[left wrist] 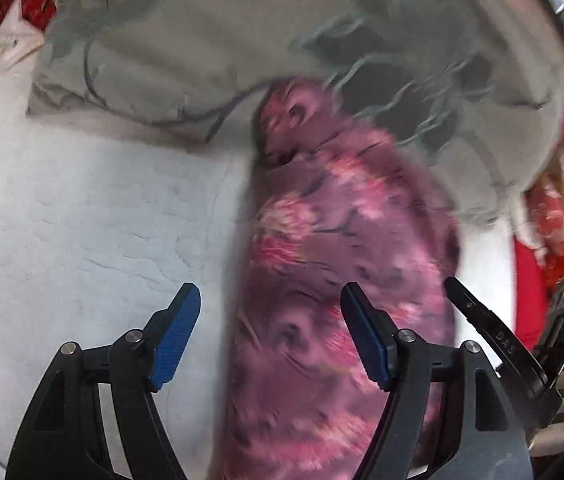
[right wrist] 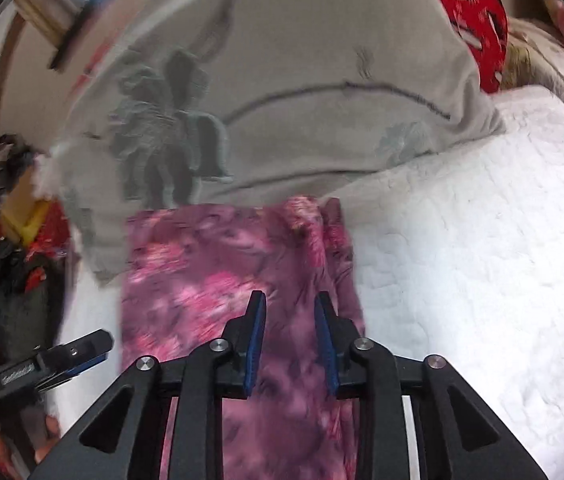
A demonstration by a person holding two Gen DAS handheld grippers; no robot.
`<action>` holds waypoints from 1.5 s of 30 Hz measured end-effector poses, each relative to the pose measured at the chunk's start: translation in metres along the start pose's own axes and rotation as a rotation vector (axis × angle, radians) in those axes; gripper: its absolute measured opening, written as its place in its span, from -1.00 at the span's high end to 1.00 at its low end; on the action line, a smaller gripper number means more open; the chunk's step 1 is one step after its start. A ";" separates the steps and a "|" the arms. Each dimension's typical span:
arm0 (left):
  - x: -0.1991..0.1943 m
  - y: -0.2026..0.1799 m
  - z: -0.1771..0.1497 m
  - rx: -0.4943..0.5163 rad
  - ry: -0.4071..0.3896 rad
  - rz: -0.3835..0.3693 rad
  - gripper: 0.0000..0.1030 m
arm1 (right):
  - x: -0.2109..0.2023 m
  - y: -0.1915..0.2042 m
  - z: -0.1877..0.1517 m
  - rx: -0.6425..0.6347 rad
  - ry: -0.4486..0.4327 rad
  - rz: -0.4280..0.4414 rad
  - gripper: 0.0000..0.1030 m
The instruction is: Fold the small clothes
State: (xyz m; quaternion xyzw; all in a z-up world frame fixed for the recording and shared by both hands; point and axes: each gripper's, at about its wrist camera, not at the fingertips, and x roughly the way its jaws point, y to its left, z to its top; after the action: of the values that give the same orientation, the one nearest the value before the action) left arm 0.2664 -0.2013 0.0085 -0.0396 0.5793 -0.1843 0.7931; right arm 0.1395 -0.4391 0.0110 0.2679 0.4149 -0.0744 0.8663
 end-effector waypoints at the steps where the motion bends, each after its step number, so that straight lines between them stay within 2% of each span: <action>1: 0.013 0.003 0.002 -0.012 0.030 -0.008 -0.43 | 0.011 -0.002 0.000 -0.005 0.026 -0.057 0.54; 2: 0.018 0.007 0.004 -0.027 0.042 -0.027 -0.47 | 0.024 -0.007 -0.001 -0.007 0.055 -0.107 0.48; 5: 0.010 0.018 0.007 -0.048 0.058 -0.090 -0.47 | 0.021 -0.018 0.005 0.034 0.047 -0.059 0.45; 8: -0.008 0.035 0.000 -0.054 0.041 -0.164 -0.46 | 0.002 -0.029 0.005 0.051 0.031 -0.030 0.33; 13: 0.000 0.053 -0.020 -0.130 0.113 -0.285 -0.46 | -0.016 -0.062 -0.021 0.121 0.084 0.148 0.15; 16: 0.002 0.045 -0.027 -0.103 0.098 -0.287 -0.55 | -0.010 -0.069 -0.038 0.162 0.122 0.211 0.13; 19: 0.009 0.033 -0.028 -0.115 0.160 -0.367 -0.57 | -0.004 -0.066 -0.045 0.197 0.135 0.304 -0.04; 21: 0.014 0.031 -0.028 -0.154 0.186 -0.400 -0.57 | -0.003 -0.057 -0.048 0.192 0.132 0.310 -0.22; 25: 0.017 0.036 -0.026 -0.235 0.195 -0.438 -0.57 | 0.003 -0.045 -0.046 0.175 0.126 0.300 -0.27; 28: 0.016 0.036 -0.026 -0.247 0.198 -0.434 -0.57 | 0.007 -0.044 -0.044 0.191 0.121 0.298 -0.24; 29: 0.015 0.034 -0.026 -0.239 0.196 -0.428 -0.57 | 0.008 -0.042 -0.044 0.190 0.121 0.283 -0.13; 30: 0.012 0.033 -0.027 -0.228 0.192 -0.419 -0.56 | 0.008 -0.040 -0.044 0.176 0.121 0.265 0.12; 31: 0.010 0.031 -0.027 -0.216 0.187 -0.406 -0.56 | 0.007 -0.035 -0.045 0.145 0.123 0.235 0.23; 32: 0.010 0.027 -0.028 -0.205 0.182 -0.389 -0.48 | 0.007 -0.033 -0.045 0.129 0.122 0.220 0.31; 33: 0.011 0.022 -0.029 -0.194 0.178 -0.373 -0.30 | 0.004 -0.031 -0.046 0.115 0.112 0.207 0.43; 34: 0.011 0.019 -0.029 -0.179 0.172 -0.345 -0.17 | 0.001 -0.026 -0.046 0.093 0.097 0.184 0.46; 36: 0.008 0.016 -0.031 -0.150 0.162 -0.302 0.28 | -0.006 -0.018 -0.047 0.048 0.072 0.138 0.54; 38: 0.002 0.017 -0.032 -0.147 0.145 -0.302 0.48 | -0.014 -0.005 -0.049 -0.009 0.042 0.086 0.56; 41: -0.010 0.012 -0.036 -0.122 0.101 -0.277 0.51 | -0.026 0.010 -0.050 -0.055 0.002 0.041 0.58; 45: -0.040 0.001 -0.045 -0.023 0.009 -0.200 0.52 | -0.046 0.028 -0.058 -0.107 -0.042 0.014 0.58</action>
State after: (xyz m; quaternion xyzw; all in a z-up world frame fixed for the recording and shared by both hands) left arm 0.2144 -0.1798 0.0294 -0.1056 0.5781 -0.2559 0.7676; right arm 0.0804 -0.3893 0.0280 0.2225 0.3983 -0.0517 0.8883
